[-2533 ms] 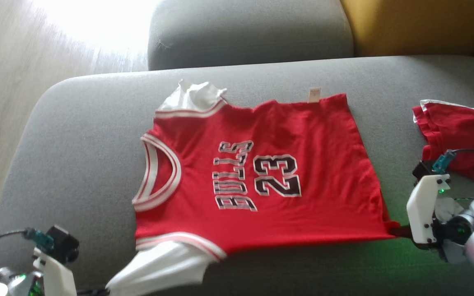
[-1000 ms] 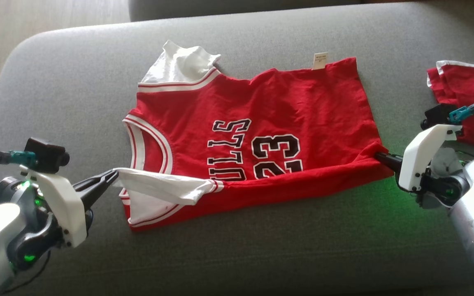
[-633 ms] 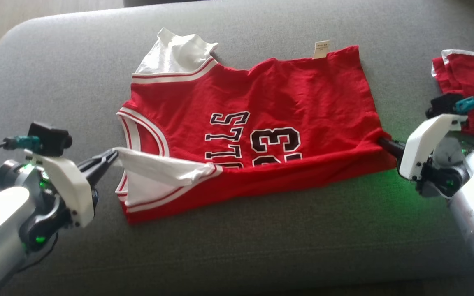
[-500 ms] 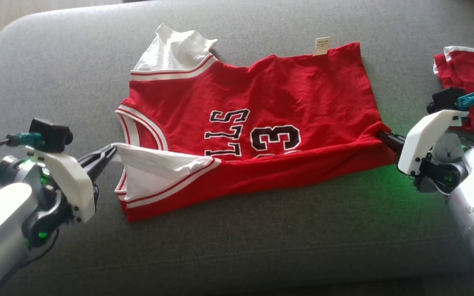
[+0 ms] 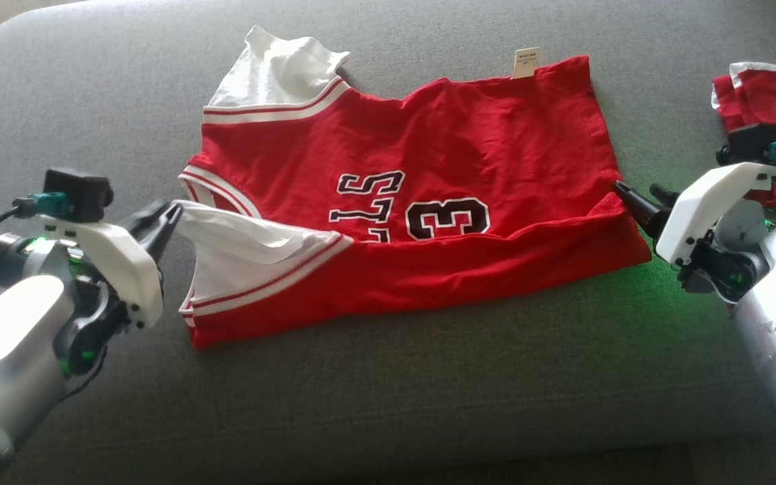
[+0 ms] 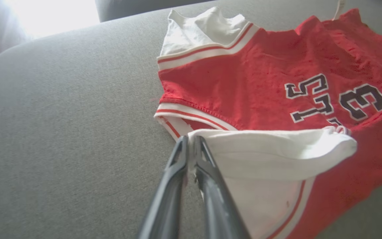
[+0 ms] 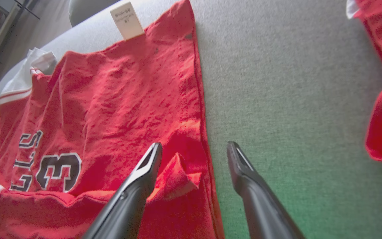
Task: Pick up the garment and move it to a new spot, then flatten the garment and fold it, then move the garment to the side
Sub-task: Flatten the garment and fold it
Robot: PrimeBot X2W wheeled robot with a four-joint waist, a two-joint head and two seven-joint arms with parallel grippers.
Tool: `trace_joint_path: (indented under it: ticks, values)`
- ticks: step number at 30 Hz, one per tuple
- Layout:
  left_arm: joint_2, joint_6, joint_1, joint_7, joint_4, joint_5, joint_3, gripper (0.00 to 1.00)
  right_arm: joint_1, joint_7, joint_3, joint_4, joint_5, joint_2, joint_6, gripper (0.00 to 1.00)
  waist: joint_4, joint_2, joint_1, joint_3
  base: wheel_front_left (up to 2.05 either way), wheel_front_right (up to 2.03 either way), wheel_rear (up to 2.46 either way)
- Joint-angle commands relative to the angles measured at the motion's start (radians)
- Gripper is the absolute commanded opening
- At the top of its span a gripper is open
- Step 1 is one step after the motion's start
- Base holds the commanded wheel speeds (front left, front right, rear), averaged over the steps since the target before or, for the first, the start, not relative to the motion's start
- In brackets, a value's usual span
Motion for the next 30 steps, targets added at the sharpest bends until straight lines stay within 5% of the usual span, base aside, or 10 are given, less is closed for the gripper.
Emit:
trace_joint_path:
  ticks: [1, 10, 18, 23, 30]
  values:
    - [0.029, 0.022, -0.063, -0.030, 0.012, 0.011, 0.057, 1.00, -0.022, -0.029, 0.006, -0.022, 0.011, 0.005, 0.000, 1.00, -0.001, 0.0000, -0.0001, 0.000, 0.00, 0.00, 0.00]
    - [-0.017, 0.185, -0.062, -0.178, 0.069, 0.038, 0.191, 1.00, -0.004, -0.255, -0.005, -0.048, 0.008, -0.003, 0.000, 1.00, 0.001, 0.0000, -0.0001, -0.030, 0.00, 0.00, 0.00]
    - [-0.073, 0.350, 0.171, -0.182, -0.299, 0.332, 0.689, 1.00, 0.079, -0.493, 0.017, -0.191, -0.102, -0.033, 0.000, 1.00, -0.003, 0.0000, -0.0001, -0.084, 0.00, 0.00, 0.00]
    - [-0.198, 0.357, 0.412, -0.182, -0.512, 0.495, 0.915, 1.00, 0.191, -0.512, -0.157, -0.373, -0.311, -0.034, 0.000, 1.00, 0.002, 0.0000, -0.0001, -0.111, 0.00, 0.00, 0.00]
    - [-0.414, 0.268, 0.656, -0.182, -0.624, 0.657, 1.056, 1.00, 0.510, -0.512, -0.451, -0.767, -0.619, 0.178, 0.000, 1.00, 0.021, 0.0000, -0.0001, -0.139, 0.00, 0.00, 0.00]
